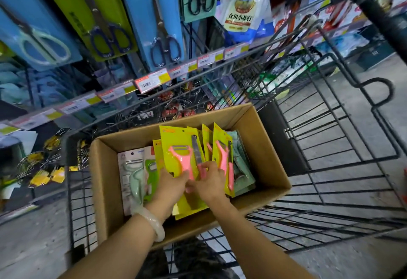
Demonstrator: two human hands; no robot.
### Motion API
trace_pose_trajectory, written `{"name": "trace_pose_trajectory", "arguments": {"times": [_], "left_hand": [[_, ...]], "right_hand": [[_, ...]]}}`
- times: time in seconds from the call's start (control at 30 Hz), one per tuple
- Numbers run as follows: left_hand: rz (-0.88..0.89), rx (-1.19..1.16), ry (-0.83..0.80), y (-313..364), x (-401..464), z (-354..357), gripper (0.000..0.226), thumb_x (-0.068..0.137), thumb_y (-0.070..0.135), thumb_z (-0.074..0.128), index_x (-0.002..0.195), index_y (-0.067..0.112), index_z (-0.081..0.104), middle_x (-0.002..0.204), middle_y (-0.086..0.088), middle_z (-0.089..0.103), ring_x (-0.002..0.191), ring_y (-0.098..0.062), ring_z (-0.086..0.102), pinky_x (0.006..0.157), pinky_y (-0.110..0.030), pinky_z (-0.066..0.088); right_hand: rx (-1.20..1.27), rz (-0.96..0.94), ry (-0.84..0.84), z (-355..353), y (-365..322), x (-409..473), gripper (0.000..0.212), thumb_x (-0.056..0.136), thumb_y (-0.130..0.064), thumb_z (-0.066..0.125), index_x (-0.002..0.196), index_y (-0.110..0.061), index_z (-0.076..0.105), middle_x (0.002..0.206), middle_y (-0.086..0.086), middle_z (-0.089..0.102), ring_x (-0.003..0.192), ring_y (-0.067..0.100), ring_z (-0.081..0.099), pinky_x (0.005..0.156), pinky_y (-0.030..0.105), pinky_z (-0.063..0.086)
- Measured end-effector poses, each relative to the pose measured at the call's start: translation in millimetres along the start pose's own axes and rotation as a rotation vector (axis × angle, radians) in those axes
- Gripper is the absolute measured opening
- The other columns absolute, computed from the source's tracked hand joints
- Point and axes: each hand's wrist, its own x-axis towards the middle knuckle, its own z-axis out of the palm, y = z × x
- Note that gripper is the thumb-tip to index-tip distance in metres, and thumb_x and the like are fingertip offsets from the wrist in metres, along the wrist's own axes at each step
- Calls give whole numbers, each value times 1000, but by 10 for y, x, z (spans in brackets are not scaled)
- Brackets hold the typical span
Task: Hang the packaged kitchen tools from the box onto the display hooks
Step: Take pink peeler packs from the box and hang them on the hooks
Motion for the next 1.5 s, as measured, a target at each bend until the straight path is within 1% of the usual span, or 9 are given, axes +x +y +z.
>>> {"name": "trace_pose_trajectory", "arguments": {"times": [0.2, 0.3, 0.57, 0.67, 0.77, 0.93, 1.13, 1.23, 1.5], "left_hand": [[13, -116, 159, -81, 90, -180, 75, 60, 30, 86, 122, 3, 55, 113, -16, 65, 103, -35, 62, 85, -42, 52], [6, -121, 175, -201, 149, -199, 74, 58, 31, 88, 120, 5, 56, 111, -13, 67, 101, -33, 64, 91, -48, 51], [135, -188, 161, -65, -45, -316, 26, 77, 0, 74, 86, 19, 59, 77, 6, 64, 68, -9, 60, 58, -14, 45], [161, -205, 155, -48, -72, -408, 26, 78, 2, 73, 98, 14, 60, 79, 10, 63, 67, 2, 57, 49, -7, 42], [142, -253, 185, -80, -59, -456, 29, 78, 5, 75, 94, 18, 55, 78, 10, 61, 67, 0, 56, 52, -12, 40], [136, -253, 182, -82, -104, -462, 28, 77, 2, 75, 87, 19, 54, 78, 8, 61, 68, -4, 57, 56, -19, 42], [161, -255, 159, -82, -153, -578, 31, 76, 6, 77, 96, 16, 56, 89, 1, 64, 84, -18, 62, 75, -32, 49], [181, -265, 163, -108, -211, -726, 47, 74, 14, 80, 113, 8, 55, 105, -5, 66, 101, -26, 61, 93, -44, 48], [364, -358, 191, -225, -540, -1487, 27, 74, 0, 77, 92, 13, 62, 74, 9, 66, 58, 6, 61, 59, -11, 49]], "right_hand": [[519, 131, -152, -160, 26, -59, 58, 81, -22, 73, 131, -17, 44, 109, 0, 55, 93, 13, 56, 72, 20, 48], [423, 151, -36, -287, 240, 105, 41, 89, -23, 63, 128, -13, 51, 100, -2, 59, 86, 8, 56, 71, 18, 46], [205, 464, 15, -391, 525, 733, 70, 79, -47, 69, 131, -10, 42, 125, 12, 50, 107, 26, 54, 88, 35, 47], [197, 440, -5, -306, 475, 823, 61, 84, -40, 67, 132, -11, 45, 121, 11, 54, 100, 24, 54, 90, 37, 48], [245, 375, 31, -251, 435, 801, 45, 83, -35, 70, 115, -8, 53, 90, 4, 59, 74, 15, 56, 63, 30, 49], [265, 342, -51, -233, 341, 642, 49, 77, -25, 77, 112, -6, 49, 87, 4, 59, 57, 9, 53, 43, 19, 42], [114, 376, 47, -195, 193, 488, 122, 57, -36, 89, 148, -18, 11, 146, 16, 30, 133, 35, 35, 107, 49, 35], [84, 291, 60, -154, 61, 298, 136, 37, -58, 88, 146, -14, 19, 141, 16, 37, 127, 35, 43, 104, 51, 41], [62, -105, 166, 8, -584, -504, 130, 35, -60, 86, 140, -8, 31, 135, 11, 44, 127, 30, 42, 101, 50, 42]]}}
